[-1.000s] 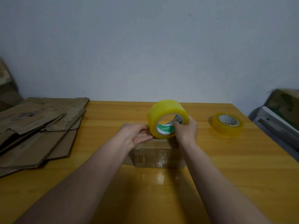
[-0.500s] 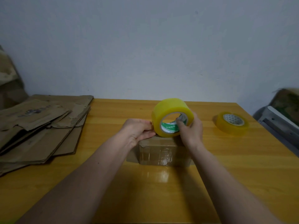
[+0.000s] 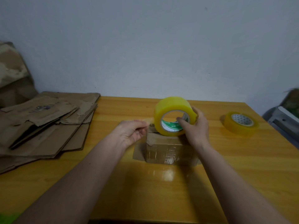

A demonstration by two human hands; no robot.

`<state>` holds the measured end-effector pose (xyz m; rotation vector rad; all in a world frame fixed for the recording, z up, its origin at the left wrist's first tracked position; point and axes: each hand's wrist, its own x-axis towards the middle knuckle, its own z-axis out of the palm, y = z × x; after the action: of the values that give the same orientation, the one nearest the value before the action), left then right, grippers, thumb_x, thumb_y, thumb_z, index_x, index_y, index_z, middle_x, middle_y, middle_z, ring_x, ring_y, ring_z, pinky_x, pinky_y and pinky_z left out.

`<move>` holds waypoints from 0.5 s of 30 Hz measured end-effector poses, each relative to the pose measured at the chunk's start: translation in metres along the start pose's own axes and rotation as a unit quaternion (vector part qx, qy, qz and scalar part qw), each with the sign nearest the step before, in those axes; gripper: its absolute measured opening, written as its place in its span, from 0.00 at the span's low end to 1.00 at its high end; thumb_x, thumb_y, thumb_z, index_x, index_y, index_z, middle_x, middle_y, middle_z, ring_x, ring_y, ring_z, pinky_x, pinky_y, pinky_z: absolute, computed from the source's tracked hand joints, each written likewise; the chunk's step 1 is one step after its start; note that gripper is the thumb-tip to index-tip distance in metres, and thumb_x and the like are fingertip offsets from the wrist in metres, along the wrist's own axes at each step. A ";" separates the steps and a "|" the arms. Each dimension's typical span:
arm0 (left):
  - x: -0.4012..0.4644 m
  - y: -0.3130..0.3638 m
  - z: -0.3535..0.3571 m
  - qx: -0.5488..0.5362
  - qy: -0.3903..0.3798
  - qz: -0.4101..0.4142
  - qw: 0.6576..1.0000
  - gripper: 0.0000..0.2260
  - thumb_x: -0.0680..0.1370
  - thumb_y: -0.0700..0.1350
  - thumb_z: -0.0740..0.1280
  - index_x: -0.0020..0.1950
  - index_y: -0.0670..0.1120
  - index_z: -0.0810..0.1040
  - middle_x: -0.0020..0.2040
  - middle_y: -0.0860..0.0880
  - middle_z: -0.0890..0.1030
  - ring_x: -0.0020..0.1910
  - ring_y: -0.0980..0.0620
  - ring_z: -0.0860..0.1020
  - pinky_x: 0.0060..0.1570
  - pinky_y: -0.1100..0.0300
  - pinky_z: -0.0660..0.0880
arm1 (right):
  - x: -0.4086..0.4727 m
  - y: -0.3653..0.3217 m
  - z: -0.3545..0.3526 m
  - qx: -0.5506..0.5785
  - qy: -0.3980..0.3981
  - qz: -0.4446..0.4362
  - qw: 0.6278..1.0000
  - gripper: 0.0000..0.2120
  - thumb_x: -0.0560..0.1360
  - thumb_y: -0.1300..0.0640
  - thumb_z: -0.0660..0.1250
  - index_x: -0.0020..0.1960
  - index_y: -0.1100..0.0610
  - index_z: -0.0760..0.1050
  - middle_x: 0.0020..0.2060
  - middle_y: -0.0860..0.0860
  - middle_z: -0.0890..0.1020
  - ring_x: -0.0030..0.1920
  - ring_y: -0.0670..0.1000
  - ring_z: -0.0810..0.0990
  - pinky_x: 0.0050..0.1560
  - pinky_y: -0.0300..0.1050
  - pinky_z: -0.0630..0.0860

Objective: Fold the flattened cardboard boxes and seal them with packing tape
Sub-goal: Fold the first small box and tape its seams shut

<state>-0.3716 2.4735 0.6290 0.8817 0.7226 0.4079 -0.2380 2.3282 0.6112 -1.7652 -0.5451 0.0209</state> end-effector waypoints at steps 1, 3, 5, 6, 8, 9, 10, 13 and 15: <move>0.000 0.001 -0.002 0.001 0.005 -0.010 1.000 0.07 0.75 0.28 0.66 0.46 0.38 0.72 0.32 0.43 0.78 0.24 0.55 0.77 0.23 0.69 0.71 | 0.000 0.000 0.000 -0.024 -0.027 -0.001 0.999 0.20 0.71 0.56 0.74 0.60 0.51 0.71 0.46 0.45 0.78 0.48 0.47 0.77 0.48 0.42 0.73; -0.001 0.000 -0.006 0.006 0.007 -0.033 0.999 0.05 0.75 0.30 0.67 0.43 0.38 0.74 0.30 0.45 0.78 0.25 0.56 0.76 0.24 0.70 0.69 | 0.000 0.000 0.002 -0.062 -0.060 -0.015 0.996 0.09 0.72 0.57 0.72 0.49 0.53 0.74 0.39 0.48 0.78 0.43 0.51 0.77 0.40 0.46 0.72; -0.002 -0.003 -0.006 -0.012 0.004 -0.048 0.999 0.05 0.76 0.31 0.67 0.41 0.38 0.75 0.31 0.45 0.78 0.30 0.56 0.74 0.23 0.70 0.67 | 0.001 0.002 0.004 -0.086 -0.055 -0.036 0.994 0.03 0.75 0.57 0.67 0.46 0.56 0.74 0.37 0.51 0.77 0.42 0.56 0.76 0.41 0.50 0.72; -0.002 -0.005 -0.005 -0.021 0.006 -0.052 0.998 0.05 0.76 0.31 0.67 0.41 0.38 0.75 0.32 0.45 0.78 0.31 0.56 0.73 0.23 0.71 0.66 | 0.001 0.003 0.005 -0.094 -0.050 -0.045 0.993 0.03 0.76 0.57 0.66 0.47 0.56 0.74 0.37 0.50 0.77 0.43 0.56 0.76 0.42 0.50 0.72; -0.002 -0.008 -0.003 -0.028 0.015 -0.050 0.998 0.05 0.76 0.32 0.66 0.41 0.38 0.75 0.31 0.46 0.78 0.28 0.57 0.74 0.22 0.71 0.65 | 0.001 0.003 0.003 -0.078 -0.036 -0.050 0.995 0.06 0.77 0.56 0.65 0.53 0.56 0.74 0.38 0.46 0.75 0.43 0.53 0.76 0.43 0.48 0.71; -0.002 -0.007 -0.003 -0.029 0.020 -0.044 0.998 0.05 0.76 0.32 0.66 0.41 0.38 0.75 0.29 0.46 0.78 0.26 0.58 0.74 0.22 0.71 0.64 | 0.001 0.002 0.001 -0.053 -0.025 -0.046 0.997 0.09 0.78 0.56 0.65 0.57 0.55 0.72 0.39 0.44 0.75 0.43 0.50 0.75 0.43 0.46 0.70; -0.001 -0.005 -0.006 -0.026 0.024 -0.035 0.999 0.05 0.77 0.32 0.66 0.41 0.38 0.76 0.28 0.47 0.79 0.23 0.59 0.74 0.22 0.71 0.63 | 0.001 0.003 -0.002 -0.030 -0.009 -0.039 0.999 0.12 0.78 0.56 0.64 0.60 0.55 0.70 0.41 0.43 0.74 0.42 0.47 0.74 0.43 0.44 0.68; 0.001 0.003 -0.018 0.006 0.034 -0.015 0.999 0.03 0.76 0.31 0.67 0.44 0.38 0.76 0.29 0.47 0.80 0.23 0.60 0.75 0.23 0.71 0.65 | 0.003 0.003 -0.008 0.010 0.031 -0.023 0.999 0.16 0.77 0.53 0.67 0.61 0.55 0.68 0.43 0.44 0.73 0.46 0.47 0.73 0.45 0.39 0.66; 0.003 0.000 -0.022 0.025 0.032 -0.024 0.999 0.03 0.75 0.31 0.68 0.45 0.38 0.77 0.33 0.46 0.79 0.24 0.59 0.75 0.23 0.71 0.66 | 0.004 0.004 -0.007 0.008 0.034 -0.022 0.999 0.13 0.76 0.52 0.68 0.56 0.57 0.71 0.40 0.43 0.73 0.46 0.49 0.74 0.44 0.41 0.66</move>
<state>-0.3848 2.4876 0.6185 0.9001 0.8135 0.3783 -0.2309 2.3224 0.6110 -1.7312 -0.5326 -0.0656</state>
